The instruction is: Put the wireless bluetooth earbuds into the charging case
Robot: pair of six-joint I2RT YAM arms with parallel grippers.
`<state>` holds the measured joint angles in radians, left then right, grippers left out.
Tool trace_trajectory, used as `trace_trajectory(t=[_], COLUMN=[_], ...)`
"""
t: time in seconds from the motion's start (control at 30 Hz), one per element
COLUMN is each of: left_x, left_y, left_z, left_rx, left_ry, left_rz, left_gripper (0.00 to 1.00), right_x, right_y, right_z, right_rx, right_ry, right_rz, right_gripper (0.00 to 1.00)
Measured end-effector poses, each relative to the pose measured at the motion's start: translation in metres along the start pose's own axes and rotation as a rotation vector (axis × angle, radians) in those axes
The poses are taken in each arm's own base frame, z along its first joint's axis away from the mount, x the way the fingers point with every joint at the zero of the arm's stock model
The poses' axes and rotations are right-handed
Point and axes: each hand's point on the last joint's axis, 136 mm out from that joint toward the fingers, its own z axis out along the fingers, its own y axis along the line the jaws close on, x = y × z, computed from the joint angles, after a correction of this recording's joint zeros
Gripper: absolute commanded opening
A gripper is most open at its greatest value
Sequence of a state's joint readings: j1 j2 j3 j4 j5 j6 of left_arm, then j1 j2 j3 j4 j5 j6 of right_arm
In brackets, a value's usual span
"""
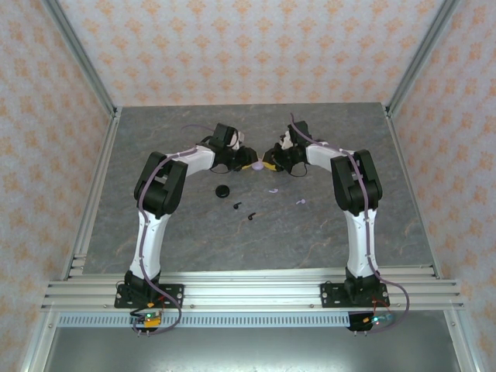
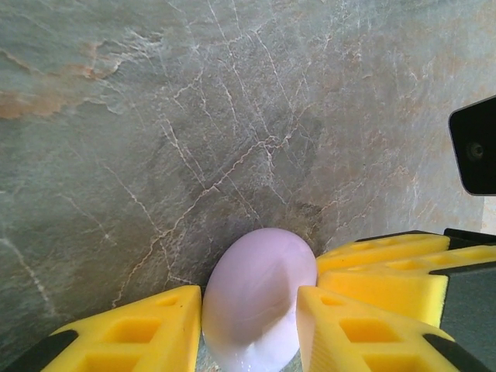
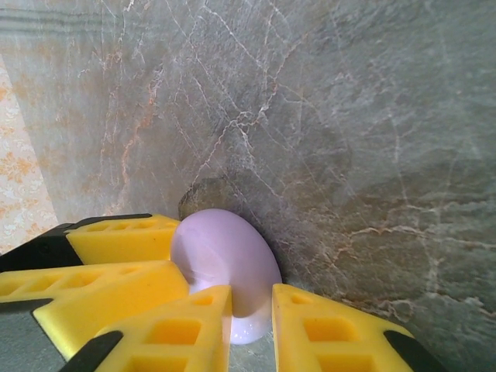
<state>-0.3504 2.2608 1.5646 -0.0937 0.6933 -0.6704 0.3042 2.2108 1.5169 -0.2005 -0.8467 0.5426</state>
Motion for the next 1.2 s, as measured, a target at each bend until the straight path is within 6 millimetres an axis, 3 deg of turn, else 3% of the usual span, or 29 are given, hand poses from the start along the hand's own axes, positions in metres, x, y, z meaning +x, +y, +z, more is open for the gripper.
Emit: trace_trajectory(t=[0.83, 1.2], left_x=[0.001, 0.017], left_y=[-0.009, -0.015], left_z=[0.001, 0.009], left_rx=[0.095, 0.107], left_ry=[-0.038, 0.005], left_rz=[-0.089, -0.081], left_gripper=[0.39, 0.20], right_x=[-0.003, -0.004], right_y=[-0.001, -0.002], right_z=[-0.002, -0.003], right_rx=[-0.005, -0.006], right_ry=[-0.002, -0.002], right_rz=[0.017, 0.020], right_gripper=[0.17, 0.21])
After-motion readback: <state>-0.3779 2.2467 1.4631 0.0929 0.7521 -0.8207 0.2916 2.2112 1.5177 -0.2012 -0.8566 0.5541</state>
